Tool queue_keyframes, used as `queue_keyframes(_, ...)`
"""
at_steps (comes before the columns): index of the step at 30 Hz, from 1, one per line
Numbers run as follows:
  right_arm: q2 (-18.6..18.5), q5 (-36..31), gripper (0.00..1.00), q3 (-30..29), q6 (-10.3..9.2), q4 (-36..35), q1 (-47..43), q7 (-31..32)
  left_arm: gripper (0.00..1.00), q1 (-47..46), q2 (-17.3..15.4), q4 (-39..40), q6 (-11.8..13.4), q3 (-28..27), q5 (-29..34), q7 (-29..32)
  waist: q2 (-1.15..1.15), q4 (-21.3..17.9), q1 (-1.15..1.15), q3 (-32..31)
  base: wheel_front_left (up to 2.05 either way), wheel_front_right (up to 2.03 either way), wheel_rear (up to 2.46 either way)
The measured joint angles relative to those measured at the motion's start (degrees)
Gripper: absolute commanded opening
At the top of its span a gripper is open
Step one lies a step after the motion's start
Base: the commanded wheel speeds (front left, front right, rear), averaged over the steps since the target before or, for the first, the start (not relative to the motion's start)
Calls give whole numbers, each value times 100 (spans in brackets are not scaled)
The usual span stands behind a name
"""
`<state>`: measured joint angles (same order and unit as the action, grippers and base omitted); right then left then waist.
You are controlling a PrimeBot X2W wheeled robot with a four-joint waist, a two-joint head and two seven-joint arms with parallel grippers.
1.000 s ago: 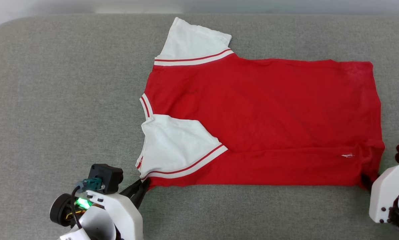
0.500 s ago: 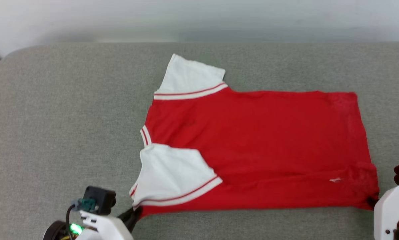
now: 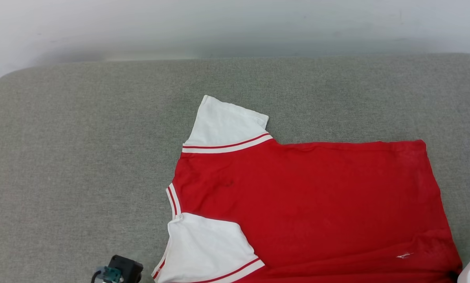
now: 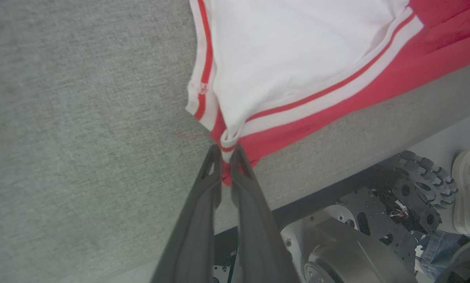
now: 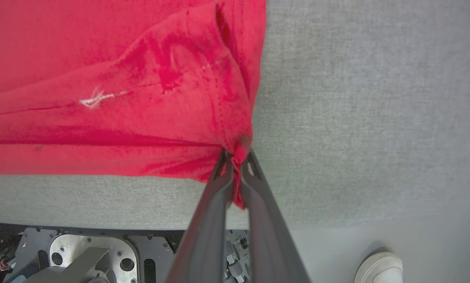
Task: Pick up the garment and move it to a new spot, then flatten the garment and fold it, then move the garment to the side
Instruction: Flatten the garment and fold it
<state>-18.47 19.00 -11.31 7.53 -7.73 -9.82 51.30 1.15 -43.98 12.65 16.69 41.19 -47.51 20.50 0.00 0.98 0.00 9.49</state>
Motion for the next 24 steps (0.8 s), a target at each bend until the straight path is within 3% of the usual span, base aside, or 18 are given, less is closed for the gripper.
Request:
queue_keyframes(2,53,3,0,13,0,100,19,-93,0,-51,67,-127,-49,76,67,0,0,-5,0,25,0,0,0)
queue_keyframes(3,63,0,0,34,0,154,29,-124,23,-70,124,-171,-76,98,69,-4,0,-8,0,34,0,0,0)
queue_keyframes(4,64,-3,0,59,0,211,45,-175,77,-94,165,-220,-108,124,80,-9,0,-13,0,41,0,0,0)
queue_keyframes(5,70,-14,5,71,-1,253,75,-246,100,-120,185,-277,-122,138,94,-27,0,-19,0,47,0,0,0)
queue_keyframes(6,78,-36,64,77,-1,289,123,-328,100,-148,202,-323,-145,141,97,-51,0,-22,0,50,0,0,0)
queue_keyframes(7,90,-43,100,66,-1,331,186,-412,100,-169,222,-363,-155,137,108,-62,0,-22,0,48,0,0,0)
queue_keyframes(16,140,-35,100,143,-2,569,322,-761,100,-275,379,-549,-212,-14,160,-570,0,-14,0,-121,0,0,0)
queue_keyframes(24,60,81,100,175,-2,178,528,-1640,100,-569,617,-516,-279,-504,559,-2062,0,-38,0,-353,0,0,0)
